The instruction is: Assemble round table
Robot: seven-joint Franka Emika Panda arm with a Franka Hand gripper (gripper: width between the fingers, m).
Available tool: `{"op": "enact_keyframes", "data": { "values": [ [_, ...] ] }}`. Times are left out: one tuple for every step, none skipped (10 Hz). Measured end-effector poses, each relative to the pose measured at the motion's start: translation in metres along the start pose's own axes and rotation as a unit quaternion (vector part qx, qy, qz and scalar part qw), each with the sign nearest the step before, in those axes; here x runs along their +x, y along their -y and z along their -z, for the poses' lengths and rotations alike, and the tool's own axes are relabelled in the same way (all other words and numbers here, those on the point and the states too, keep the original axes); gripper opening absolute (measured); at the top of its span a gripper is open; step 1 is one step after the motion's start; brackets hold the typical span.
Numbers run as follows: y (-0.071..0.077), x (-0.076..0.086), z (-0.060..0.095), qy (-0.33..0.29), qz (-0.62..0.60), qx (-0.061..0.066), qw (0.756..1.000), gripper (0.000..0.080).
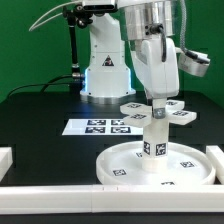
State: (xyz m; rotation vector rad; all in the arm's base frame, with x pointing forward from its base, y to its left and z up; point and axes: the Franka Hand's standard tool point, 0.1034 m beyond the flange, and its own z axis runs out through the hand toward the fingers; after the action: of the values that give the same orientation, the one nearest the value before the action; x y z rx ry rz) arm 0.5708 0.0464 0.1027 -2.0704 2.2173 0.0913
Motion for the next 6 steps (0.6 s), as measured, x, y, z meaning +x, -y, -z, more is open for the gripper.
{"op": "enact_keyframes", "data": {
  "values": [
    [0.0, 0.0, 0.0, 0.0, 0.012, 0.0, 1.0, 0.0499],
    [0.0, -0.001, -0.001, 0.0, 0.013, 0.0, 1.0, 0.0603],
    [0.0, -0.001, 0.0, 0.0, 0.016, 0.0, 1.0, 0.0641],
    [0.001, 0.0, 0.004, 0.004, 0.028, 0.0, 1.0, 0.0641],
    [0.002, 0.001, 0.01, 0.007, 0.034, 0.001, 0.999, 0.0648],
    [0.004, 0.0, 0.016, 0.008, 0.034, 0.005, 0.999, 0.0648]
  ]
}}
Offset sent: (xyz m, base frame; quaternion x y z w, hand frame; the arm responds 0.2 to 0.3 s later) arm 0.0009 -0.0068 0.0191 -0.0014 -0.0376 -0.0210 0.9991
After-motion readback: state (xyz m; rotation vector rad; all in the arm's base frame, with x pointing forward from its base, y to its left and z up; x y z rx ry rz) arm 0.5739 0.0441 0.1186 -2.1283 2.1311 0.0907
